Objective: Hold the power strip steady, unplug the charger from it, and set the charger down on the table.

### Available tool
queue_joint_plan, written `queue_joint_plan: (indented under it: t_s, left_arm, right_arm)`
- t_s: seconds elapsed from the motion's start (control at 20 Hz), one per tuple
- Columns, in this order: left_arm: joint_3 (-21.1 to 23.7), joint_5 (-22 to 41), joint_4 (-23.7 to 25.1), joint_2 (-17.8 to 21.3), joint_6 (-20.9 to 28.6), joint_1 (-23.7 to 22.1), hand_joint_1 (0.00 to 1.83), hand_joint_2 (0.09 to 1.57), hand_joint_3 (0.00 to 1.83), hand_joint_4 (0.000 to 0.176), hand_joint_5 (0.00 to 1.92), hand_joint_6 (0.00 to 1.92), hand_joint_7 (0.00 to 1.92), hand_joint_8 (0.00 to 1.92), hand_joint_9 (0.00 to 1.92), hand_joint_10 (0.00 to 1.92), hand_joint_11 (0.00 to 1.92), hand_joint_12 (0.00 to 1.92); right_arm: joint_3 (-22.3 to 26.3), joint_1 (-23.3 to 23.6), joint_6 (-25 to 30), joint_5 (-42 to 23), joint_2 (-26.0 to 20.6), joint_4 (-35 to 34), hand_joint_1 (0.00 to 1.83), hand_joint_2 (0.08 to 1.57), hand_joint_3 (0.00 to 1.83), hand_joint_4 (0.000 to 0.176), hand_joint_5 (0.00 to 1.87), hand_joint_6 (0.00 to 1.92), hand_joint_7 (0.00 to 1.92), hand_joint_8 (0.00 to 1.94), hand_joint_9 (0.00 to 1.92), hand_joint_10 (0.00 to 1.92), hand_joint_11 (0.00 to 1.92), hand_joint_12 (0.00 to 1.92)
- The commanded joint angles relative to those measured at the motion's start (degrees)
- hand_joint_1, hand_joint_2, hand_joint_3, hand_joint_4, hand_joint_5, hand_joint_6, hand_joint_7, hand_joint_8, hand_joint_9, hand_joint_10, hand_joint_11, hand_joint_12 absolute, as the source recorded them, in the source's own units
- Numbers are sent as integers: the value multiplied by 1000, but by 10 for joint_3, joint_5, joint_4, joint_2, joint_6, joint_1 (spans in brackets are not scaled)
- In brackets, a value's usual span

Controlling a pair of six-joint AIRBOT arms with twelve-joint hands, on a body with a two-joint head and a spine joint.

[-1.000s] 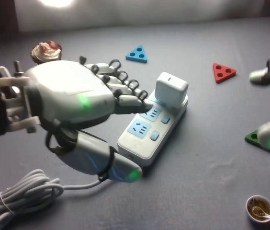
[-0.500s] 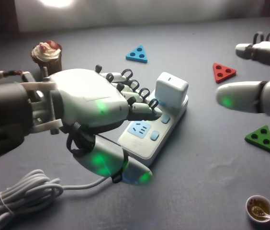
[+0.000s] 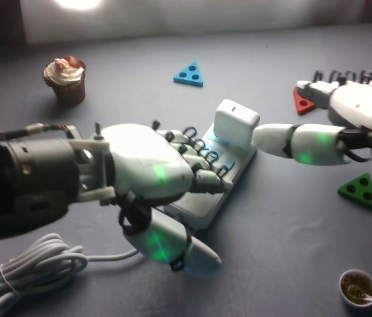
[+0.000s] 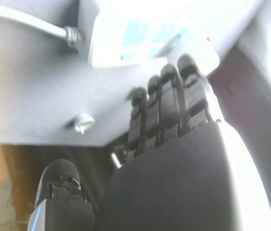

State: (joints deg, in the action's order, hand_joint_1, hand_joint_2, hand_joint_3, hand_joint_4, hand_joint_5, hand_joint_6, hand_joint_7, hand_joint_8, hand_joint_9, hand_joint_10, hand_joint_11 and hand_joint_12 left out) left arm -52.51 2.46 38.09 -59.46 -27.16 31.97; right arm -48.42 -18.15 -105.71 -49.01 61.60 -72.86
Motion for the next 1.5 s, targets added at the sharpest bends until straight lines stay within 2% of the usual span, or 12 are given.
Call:
queue_joint_plan:
  t_s: [0.0,0.2,0.4,0.5,0.65,0.9,1.25,1.45]
  left_arm:
    - [-6,55,-3,-7,0,-2,0,1045,0,0,157,2,158,5,141,6,9,256]
    - [-27,60,-2,-29,-2,4,11,1051,1,0,165,5,172,8,149,6,12,255]
    - [-41,60,-2,-36,-4,4,2,1054,2,0,151,0,159,1,135,0,0,241]
    - [-44,60,-3,-39,-4,7,0,1054,1,0,159,4,159,1,134,0,10,243]
    - [-49,65,-13,-46,-4,21,11,1052,0,0,177,9,187,10,166,11,37,255]
    - [-57,75,-24,-62,-5,37,0,1053,1,0,164,1,165,0,145,0,21,250]
    - [-60,76,-29,-66,-4,42,18,1054,0,0,174,5,183,6,161,6,39,261]
    - [-56,76,-29,-61,-3,43,5,1055,1,0,152,0,158,0,149,1,36,260]
  right_arm:
    - [-11,3,4,-36,-2,34,244,999,18,0,152,4,191,9,187,13,139,154]
    - [-55,3,4,-23,37,40,630,991,0,0,181,11,221,13,226,17,198,179]
    - [-75,10,5,-12,64,48,754,992,0,0,191,7,234,9,239,11,217,197]
    - [-72,13,4,-11,66,48,775,1010,0,0,203,3,257,0,260,0,162,388]
    - [-68,18,4,-8,71,56,966,989,0,0,310,0,343,0,330,0,114,621]
    - [-98,26,4,-3,101,57,1000,1008,0,0,340,7,396,10,388,11,113,730]
    - [-122,44,4,2,141,57,973,1048,2,0,356,1,428,2,428,4,114,769]
    - [-135,50,4,5,151,57,971,1049,1,0,509,4,592,5,595,7,254,740]
